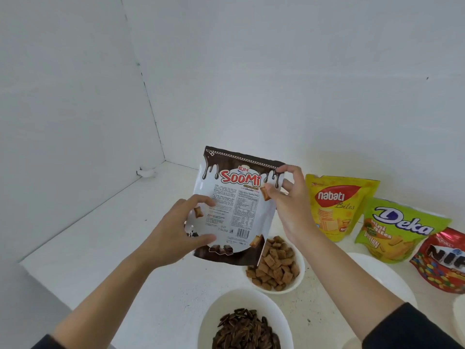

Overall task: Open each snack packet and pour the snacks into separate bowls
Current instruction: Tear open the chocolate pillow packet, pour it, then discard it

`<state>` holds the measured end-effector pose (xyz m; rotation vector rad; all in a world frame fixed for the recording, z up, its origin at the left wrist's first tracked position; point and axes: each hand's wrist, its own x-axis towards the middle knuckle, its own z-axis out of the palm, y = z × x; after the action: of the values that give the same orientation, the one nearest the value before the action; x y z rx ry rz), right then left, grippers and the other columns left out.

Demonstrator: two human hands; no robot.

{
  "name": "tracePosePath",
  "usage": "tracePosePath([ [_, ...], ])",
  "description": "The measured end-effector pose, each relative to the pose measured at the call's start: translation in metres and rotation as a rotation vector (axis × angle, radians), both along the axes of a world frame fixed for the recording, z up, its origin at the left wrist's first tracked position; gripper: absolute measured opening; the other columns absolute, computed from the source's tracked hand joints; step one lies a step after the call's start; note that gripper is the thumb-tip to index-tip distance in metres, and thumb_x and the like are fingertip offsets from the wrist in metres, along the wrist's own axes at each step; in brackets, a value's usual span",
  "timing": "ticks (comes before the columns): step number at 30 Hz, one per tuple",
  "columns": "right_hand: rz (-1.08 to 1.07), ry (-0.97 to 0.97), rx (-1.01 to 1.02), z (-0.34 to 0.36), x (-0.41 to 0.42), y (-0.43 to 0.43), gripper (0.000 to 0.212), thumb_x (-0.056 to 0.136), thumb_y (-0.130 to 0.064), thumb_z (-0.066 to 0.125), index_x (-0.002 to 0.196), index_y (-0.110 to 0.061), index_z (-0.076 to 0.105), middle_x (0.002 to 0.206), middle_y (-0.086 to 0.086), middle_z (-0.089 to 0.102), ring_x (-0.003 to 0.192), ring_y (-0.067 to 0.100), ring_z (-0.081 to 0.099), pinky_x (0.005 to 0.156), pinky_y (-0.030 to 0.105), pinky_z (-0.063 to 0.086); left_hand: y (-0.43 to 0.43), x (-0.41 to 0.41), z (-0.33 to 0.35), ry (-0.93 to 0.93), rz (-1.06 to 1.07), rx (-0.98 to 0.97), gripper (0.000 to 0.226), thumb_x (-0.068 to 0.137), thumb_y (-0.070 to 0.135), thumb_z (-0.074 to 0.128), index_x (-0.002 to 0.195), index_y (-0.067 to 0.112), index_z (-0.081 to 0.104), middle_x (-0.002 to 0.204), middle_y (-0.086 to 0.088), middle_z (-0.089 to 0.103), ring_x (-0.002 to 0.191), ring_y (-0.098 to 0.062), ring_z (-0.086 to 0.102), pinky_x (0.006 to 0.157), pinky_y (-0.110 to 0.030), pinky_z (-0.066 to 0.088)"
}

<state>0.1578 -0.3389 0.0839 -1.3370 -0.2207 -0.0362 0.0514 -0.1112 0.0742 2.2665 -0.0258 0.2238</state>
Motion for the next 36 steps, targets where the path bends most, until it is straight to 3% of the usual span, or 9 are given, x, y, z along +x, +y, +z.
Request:
tracePosePath([
  [4, 0.157, -0.09, -0.126, 0.006, -0.005, 0.012, 0.032, 0.092, 0.006, 0.063, 0.108, -0.019, 0.051, 0.106, 0.007, 0.074, 0.085, 0.016, 0.075, 0.066, 0.023, 0.055, 0.002, -0.012, 0.015, -0.051, 0.124, -0.098, 0.042, 0.086, 0.029, 0.079, 0.118, 0.044, 0.055, 0.126, 0.009, 0.061, 0.108, -0.018, 0.066, 0.086, -0.033, 0.061],
  [10, 0.307, -0.215, -0.189, 0.009, -0.017, 0.049, 0.027, 0.094, 0.002, 0.06, 0.099, -0.024, 0.053, 0.102, -0.001, 0.073, 0.09, 0.014, 0.074, 0.064, 0.031, 0.06, 0.013, -0.051, 0.033, -0.157, 0.362, -0.227, 0.024, 0.095, 0.025, 0.07, 0.111, 0.038, 0.06, 0.116, 0.013, 0.068, 0.104, -0.01, 0.068, 0.073, -0.015, 0.056],
  [13, 0.379, -0.281, -0.17, 0.01, -0.028, 0.078, 0.018, 0.095, 0.003, 0.058, 0.098, -0.015, 0.061, 0.1, -0.001, 0.07, 0.095, 0.012, 0.072, 0.065, 0.026, 0.059, 0.023, -0.08, 0.035, -0.201, 0.488, -0.189, 0.023, 0.094, 0.028, 0.071, 0.107, 0.043, 0.061, 0.114, 0.013, 0.069, 0.101, -0.011, 0.069, 0.075, -0.021, 0.058],
  [15, 0.456, -0.308, -0.167, 0.008, -0.039, 0.1, 0.02, 0.094, 0.002, 0.062, 0.096, -0.017, 0.065, 0.1, -0.001, 0.071, 0.095, 0.012, 0.072, 0.068, 0.03, 0.059, 0.032, -0.102, 0.035, -0.22, 0.579, -0.169, 0.024, 0.093, 0.029, 0.072, 0.107, 0.045, 0.061, 0.116, 0.01, 0.068, 0.101, -0.015, 0.069, 0.078, -0.028, 0.059],
  [19, 0.58, -0.309, -0.197, -0.002, -0.078, 0.147, 0.022, 0.094, -0.003, 0.066, 0.094, -0.025, 0.066, 0.107, -0.004, 0.071, 0.095, 0.019, 0.074, 0.069, 0.04, 0.063, 0.049, -0.16, 0.033, -0.195, 0.74, -0.175, 0.024, 0.093, 0.032, 0.071, 0.109, 0.046, 0.059, 0.124, 0.007, 0.064, 0.104, -0.014, 0.068, 0.075, -0.023, 0.053],
  [24, 0.639, -0.292, -0.2, -0.005, -0.141, 0.196, 0.028, 0.09, 0.002, 0.068, 0.092, -0.026, 0.063, 0.107, -0.009, 0.069, 0.1, 0.02, 0.072, 0.074, 0.041, 0.063, 0.069, -0.237, 0.038, -0.191, 0.914, -0.17, 0.022, 0.093, 0.033, 0.071, 0.11, 0.042, 0.061, 0.115, 0.009, 0.064, 0.103, -0.01, 0.067, 0.083, -0.03, 0.053],
  [27, 0.672, -0.3, -0.204, -0.004, -0.174, 0.223, 0.032, 0.086, 0.003, 0.069, 0.086, -0.029, 0.063, 0.098, -0.013, 0.069, 0.102, 0.02, 0.071, 0.082, 0.047, 0.061, 0.087, -0.279, 0.04, -0.195, 0.969, -0.174, 0.019, 0.094, 0.033, 0.07, 0.109, 0.04, 0.062, 0.109, 0.009, 0.064, 0.099, -0.008, 0.067, 0.074, -0.025, 0.048],
  [31, 0.687, -0.298, -0.214, -0.004, -0.216, 0.261, 0.029, 0.088, 0.0, 0.069, 0.086, -0.028, 0.062, 0.096, -0.013, 0.069, 0.102, 0.019, 0.071, 0.077, 0.043, 0.063, 0.118, -0.326, 0.034, -0.163, 1.013, -0.121, 0.013, 0.094, 0.036, 0.069, 0.107, 0.038, 0.064, 0.107, 0.008, 0.062, 0.092, -0.004, 0.065, 0.068, -0.021, 0.045],
  [36, 0.664, -0.286, -0.261, -0.023, -0.26, 0.309, 0.032, 0.084, 0.006, 0.068, 0.088, -0.025, 0.064, 0.095, -0.021, 0.067, 0.106, 0.012, 0.065, 0.089, 0.045, 0.059, 0.165, -0.374, 0.016, -0.108, 1.009, -0.107, 0.007, 0.094, 0.039, 0.068, 0.1, 0.035, 0.067, 0.097, 0.006, 0.067, 0.083, -0.011, 0.064, 0.064, -0.017, 0.045],
])
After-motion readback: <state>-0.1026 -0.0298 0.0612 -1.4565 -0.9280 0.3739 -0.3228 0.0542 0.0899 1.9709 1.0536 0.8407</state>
